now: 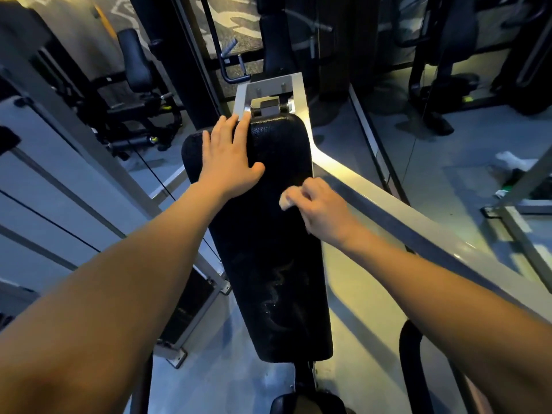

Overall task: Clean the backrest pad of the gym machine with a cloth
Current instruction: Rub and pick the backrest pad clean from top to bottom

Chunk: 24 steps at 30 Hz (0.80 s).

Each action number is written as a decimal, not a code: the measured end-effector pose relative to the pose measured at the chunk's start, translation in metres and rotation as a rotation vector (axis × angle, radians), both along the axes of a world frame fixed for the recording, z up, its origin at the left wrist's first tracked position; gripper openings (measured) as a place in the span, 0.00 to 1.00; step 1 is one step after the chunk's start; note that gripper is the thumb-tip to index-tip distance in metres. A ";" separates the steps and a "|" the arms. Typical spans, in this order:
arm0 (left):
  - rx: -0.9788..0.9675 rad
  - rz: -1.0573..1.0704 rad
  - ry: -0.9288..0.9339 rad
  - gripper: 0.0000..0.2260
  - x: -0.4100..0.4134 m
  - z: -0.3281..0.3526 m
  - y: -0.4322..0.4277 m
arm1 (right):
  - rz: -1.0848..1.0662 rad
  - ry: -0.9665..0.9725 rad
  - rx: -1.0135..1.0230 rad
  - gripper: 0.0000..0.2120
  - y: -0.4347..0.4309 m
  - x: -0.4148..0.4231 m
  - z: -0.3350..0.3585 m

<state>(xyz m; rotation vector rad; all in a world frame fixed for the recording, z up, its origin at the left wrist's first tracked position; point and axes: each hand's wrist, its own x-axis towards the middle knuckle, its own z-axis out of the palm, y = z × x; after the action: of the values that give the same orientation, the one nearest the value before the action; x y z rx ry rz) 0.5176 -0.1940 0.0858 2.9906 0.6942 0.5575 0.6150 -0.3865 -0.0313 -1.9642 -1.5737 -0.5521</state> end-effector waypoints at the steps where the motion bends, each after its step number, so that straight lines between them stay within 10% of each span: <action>1: 0.004 0.009 -0.016 0.42 0.001 -0.002 -0.001 | -0.043 0.005 0.078 0.11 0.004 0.006 0.021; 12: 0.061 0.064 -0.061 0.41 0.006 -0.012 -0.011 | -0.009 0.089 -0.002 0.06 -0.019 -0.002 -0.021; 24: 0.044 0.065 -0.140 0.39 0.011 -0.016 -0.012 | -0.140 0.303 0.404 0.19 -0.002 -0.006 0.016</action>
<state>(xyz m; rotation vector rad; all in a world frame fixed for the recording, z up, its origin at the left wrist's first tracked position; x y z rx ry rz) 0.5288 -0.2057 0.0694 2.9413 0.7808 0.7869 0.6089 -0.3883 -0.0152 -1.7572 -1.0523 -0.5482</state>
